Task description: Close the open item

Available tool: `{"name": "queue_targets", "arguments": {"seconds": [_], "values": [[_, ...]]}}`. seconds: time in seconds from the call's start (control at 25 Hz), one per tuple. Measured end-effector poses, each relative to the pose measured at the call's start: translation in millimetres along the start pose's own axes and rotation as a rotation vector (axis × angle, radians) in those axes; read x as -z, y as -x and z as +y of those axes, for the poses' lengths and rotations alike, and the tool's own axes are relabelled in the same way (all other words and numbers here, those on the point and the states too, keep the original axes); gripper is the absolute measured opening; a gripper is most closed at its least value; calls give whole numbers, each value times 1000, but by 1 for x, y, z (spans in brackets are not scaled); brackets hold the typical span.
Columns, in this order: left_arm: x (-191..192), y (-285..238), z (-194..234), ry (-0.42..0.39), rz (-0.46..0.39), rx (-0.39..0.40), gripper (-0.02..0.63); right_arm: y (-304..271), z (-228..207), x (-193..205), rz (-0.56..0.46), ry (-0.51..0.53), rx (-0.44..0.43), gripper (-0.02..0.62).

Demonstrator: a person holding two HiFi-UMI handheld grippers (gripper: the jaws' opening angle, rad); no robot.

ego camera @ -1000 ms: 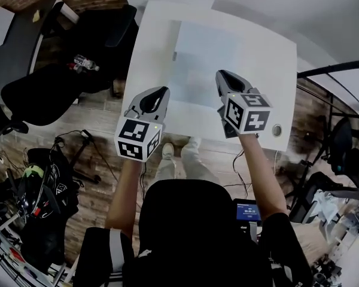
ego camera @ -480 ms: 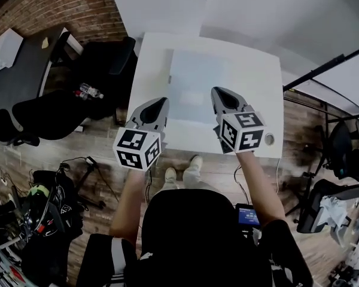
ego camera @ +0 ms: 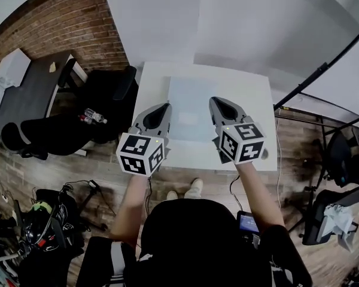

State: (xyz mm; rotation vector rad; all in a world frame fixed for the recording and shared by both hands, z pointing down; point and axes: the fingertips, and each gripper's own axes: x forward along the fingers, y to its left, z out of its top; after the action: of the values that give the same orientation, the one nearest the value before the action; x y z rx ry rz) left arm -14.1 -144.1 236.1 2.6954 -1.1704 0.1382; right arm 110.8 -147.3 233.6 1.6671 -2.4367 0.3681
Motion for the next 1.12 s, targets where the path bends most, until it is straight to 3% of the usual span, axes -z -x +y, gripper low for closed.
{"name": "queue_targets", "arguments": {"seconds": [0.6,1.12], "values": [[-71,8,-36,-123,-104,29,12,42,11,-75,-175,55,-13,40],[-89,13,-62,-150,-146,38,12,61,18,-90,-215,82,-25,40]]}}
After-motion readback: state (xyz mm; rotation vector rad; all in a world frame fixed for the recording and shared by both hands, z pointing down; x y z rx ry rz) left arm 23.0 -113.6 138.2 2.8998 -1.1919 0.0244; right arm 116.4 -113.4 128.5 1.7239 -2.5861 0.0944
